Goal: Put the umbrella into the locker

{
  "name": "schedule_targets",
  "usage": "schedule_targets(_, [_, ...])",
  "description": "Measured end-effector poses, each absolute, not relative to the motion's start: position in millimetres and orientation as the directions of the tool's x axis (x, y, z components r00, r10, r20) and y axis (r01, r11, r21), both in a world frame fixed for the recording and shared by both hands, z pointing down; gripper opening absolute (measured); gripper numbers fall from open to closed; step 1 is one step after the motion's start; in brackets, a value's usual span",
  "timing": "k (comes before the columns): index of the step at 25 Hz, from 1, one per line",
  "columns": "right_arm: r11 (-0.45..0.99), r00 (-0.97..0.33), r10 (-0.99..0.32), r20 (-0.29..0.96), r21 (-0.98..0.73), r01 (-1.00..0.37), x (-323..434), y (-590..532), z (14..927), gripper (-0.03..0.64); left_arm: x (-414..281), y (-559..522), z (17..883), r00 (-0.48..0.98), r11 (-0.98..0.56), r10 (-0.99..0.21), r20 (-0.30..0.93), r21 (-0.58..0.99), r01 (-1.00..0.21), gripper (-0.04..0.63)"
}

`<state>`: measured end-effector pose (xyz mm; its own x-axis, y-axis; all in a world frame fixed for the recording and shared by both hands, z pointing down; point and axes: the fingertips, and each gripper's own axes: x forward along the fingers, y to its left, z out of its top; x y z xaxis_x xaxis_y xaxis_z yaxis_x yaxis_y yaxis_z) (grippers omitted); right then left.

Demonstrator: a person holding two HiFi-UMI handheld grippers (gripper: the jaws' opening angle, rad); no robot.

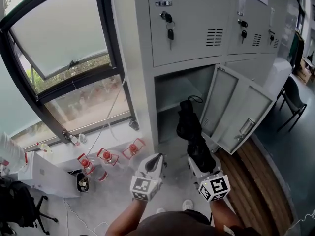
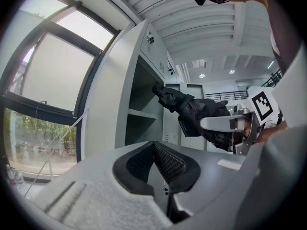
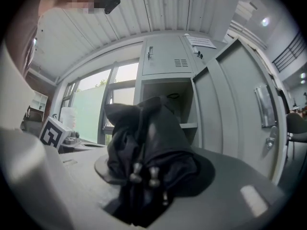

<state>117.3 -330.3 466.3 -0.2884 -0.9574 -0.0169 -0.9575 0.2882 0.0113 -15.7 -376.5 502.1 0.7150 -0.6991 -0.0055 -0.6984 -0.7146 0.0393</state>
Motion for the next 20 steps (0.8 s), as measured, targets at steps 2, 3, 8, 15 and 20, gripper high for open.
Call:
schedule_targets(2, [0.303, -0.303, -0.953, -0.016, 0.014, -0.953, 120, -340, 464, 0.235, -16, -380, 501, 0.700, -0.699, -0.715, -0.005, 0.045, -0.714, 0.005])
schedule_targets(3, [0.309, -0.309, -0.951, -0.015, 0.017, -0.951, 121, -345, 462, 0.235, -17, -383, 501, 0.692, -0.691, -0.722, -0.004, 0.046, -0.721, 0.005])
schedule_targets(8, [0.348, -0.348, -0.937, -0.021, 0.009, -0.938, 127, -371, 453, 0.235, -15, -395, 497, 0.654, -0.653, -0.757, -0.010, 0.043, -0.756, 0.005])
schedule_targets(15, [0.414, -0.414, -0.910, -0.030, 0.022, -0.910, 127, -405, 433, 0.234, -16, -406, 495, 0.604, -0.603, -0.797, -0.010, 0.046, -0.796, 0.005])
schedule_targets(20, [0.430, -0.431, -0.902, -0.018, 0.032, -0.902, 124, -438, 413, 0.235, -16, -415, 487, 0.574, -0.575, -0.818, -0.035, 0.043, -0.817, 0.005])
